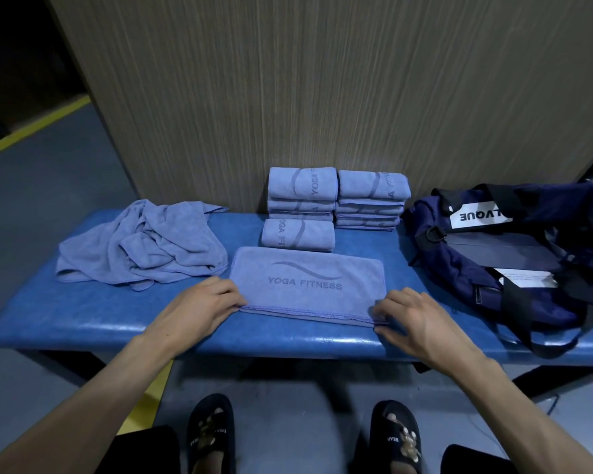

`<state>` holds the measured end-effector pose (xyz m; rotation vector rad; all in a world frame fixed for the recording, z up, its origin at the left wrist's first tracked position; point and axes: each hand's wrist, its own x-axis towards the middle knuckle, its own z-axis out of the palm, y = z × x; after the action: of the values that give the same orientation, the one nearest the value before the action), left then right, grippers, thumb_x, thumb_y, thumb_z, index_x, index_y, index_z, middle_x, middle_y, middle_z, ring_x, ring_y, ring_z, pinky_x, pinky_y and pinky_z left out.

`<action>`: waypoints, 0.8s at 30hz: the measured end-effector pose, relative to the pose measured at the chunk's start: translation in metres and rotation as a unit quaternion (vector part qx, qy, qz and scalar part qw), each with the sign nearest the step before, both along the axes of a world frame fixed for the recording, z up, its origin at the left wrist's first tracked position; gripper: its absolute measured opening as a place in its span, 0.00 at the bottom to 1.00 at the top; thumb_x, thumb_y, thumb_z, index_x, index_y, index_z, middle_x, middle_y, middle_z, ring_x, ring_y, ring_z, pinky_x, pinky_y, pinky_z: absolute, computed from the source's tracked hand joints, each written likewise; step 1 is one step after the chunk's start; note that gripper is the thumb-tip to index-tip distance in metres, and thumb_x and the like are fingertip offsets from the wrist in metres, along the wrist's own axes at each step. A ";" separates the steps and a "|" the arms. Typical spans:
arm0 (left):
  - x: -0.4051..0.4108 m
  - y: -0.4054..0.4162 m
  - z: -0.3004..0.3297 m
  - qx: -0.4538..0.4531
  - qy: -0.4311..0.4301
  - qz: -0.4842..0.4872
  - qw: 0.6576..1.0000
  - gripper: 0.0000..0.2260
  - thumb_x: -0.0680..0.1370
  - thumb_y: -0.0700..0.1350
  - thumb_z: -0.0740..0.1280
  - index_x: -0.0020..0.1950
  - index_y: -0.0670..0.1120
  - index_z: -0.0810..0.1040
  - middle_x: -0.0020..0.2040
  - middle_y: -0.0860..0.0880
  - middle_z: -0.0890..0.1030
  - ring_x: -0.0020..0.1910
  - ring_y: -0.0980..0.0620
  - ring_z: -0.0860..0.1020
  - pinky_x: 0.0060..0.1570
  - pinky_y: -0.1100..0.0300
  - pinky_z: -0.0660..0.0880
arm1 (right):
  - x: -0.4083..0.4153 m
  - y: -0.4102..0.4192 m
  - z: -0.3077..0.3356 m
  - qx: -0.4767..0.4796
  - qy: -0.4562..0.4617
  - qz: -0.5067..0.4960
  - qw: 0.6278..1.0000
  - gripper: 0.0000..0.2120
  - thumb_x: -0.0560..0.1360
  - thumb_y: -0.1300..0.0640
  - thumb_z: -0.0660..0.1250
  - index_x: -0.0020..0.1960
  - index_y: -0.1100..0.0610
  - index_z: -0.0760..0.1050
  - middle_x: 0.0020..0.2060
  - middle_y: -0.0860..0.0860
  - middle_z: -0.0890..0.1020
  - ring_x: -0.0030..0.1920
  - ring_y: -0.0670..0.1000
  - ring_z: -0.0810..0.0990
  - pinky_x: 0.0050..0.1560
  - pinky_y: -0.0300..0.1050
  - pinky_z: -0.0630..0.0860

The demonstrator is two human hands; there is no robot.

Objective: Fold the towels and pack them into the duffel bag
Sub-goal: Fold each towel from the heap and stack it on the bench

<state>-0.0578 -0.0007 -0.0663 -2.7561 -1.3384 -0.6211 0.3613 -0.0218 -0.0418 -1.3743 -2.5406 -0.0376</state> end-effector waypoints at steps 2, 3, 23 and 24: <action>0.001 -0.004 -0.007 0.031 0.011 0.020 0.999 0.10 0.82 0.50 0.60 0.55 0.50 0.80 0.50 0.54 0.78 0.45 0.48 0.78 0.37 0.52 0.79 | -0.001 -0.004 -0.004 0.041 -0.005 -0.006 0.999 0.04 0.73 0.50 0.69 0.47 0.47 0.78 0.40 0.43 0.77 0.42 0.50 0.75 0.40 0.45 0.69; 0.003 -0.007 -0.009 0.038 0.016 0.030 0.999 0.09 0.82 0.49 0.60 0.55 0.50 0.79 0.50 0.53 0.78 0.46 0.48 0.78 0.36 0.51 0.80 | -0.003 -0.005 -0.007 0.062 -0.015 -0.007 0.998 0.04 0.73 0.51 0.68 0.47 0.48 0.78 0.40 0.43 0.77 0.41 0.51 0.75 0.40 0.45 0.68; 0.039 0.001 0.084 -0.246 -0.443 0.152 0.848 0.07 0.83 0.41 0.65 0.51 0.48 0.84 0.43 0.59 0.85 0.42 0.64 0.79 0.45 0.71 0.74 | -0.024 0.025 0.042 -0.216 0.555 -0.226 0.771 0.07 0.82 0.58 0.64 0.51 0.56 0.81 0.45 0.49 0.83 0.43 0.46 0.78 0.46 0.41 0.73; 0.038 0.009 0.073 -0.260 -0.416 0.169 0.855 0.08 0.83 0.41 0.66 0.49 0.49 0.84 0.42 0.58 0.85 0.42 0.64 0.79 0.46 0.69 0.73 | -0.028 0.032 0.031 -0.215 0.540 -0.248 0.775 0.07 0.82 0.59 0.64 0.50 0.55 0.81 0.46 0.51 0.83 0.44 0.47 0.78 0.48 0.42 0.73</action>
<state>-0.0194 0.0081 0.0071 -2.5125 -2.3860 -1.7765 0.3336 0.0104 -0.0104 -1.5128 -1.2129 0.9852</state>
